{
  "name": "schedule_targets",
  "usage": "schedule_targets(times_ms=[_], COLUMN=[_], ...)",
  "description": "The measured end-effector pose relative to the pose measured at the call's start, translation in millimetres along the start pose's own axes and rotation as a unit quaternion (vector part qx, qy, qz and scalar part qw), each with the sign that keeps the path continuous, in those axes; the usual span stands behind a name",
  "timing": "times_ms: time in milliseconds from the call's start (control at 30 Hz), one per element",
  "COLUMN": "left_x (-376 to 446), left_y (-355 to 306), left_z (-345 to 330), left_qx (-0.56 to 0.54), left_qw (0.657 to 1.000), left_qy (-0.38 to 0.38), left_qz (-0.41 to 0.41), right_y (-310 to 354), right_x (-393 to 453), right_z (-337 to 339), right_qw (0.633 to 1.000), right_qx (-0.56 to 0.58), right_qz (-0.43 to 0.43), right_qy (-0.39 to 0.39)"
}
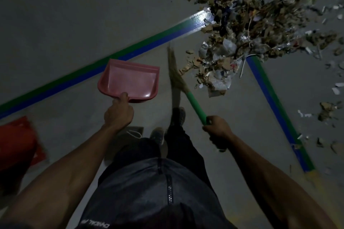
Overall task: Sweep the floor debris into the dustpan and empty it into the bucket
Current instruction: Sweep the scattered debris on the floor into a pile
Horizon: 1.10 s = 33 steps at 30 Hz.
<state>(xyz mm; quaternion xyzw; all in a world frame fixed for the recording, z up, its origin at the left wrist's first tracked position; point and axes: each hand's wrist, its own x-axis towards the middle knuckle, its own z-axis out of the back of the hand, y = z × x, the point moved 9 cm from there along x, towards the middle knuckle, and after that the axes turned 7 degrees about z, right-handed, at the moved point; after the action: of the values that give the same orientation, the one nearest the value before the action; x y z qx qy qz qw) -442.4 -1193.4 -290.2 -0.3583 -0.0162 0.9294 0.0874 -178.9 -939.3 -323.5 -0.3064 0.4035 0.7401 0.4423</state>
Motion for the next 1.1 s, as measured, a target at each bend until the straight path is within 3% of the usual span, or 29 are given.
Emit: schedule_targets(times_ms=[100, 233, 400, 533, 733, 933, 1100], left_x=[-2, -5, -16, -30, -35, -39, -63], left_y=[13, 19, 5, -16, -84, -173, -236], left_z=[-5, -7, -9, -10, -34, -74, -98], left_qx=[-0.011, -0.018, -0.01, 0.029, 0.044, -0.017, 0.002], left_qw=[1.0, 0.999, 0.997, 0.998, 0.997, 0.997, 0.999], left_qy=[-0.005, -0.016, -0.015, -0.016, -0.03, -0.034, -0.041], left_qz=[-0.008, -0.036, -0.069, -0.05, -0.058, -0.061, -0.025], right_y=[-15, -19, -19, -30, -98, -210, -252], right_x=[22, 40, -1, -33, -10, 46, 103], right_z=[34, 73, 60, 34, 46, 140, 234], right_qw=[0.999, 0.995, 0.988, 0.992, 0.995, 1.0, 1.0], right_qx=[-0.005, 0.008, 0.055, 0.058, -0.076, -0.009, -0.004], right_qz=[-0.032, -0.034, -0.003, 0.04, 0.037, -0.011, 0.01], right_qy=[-0.014, -0.088, -0.146, -0.106, 0.056, 0.018, -0.006])
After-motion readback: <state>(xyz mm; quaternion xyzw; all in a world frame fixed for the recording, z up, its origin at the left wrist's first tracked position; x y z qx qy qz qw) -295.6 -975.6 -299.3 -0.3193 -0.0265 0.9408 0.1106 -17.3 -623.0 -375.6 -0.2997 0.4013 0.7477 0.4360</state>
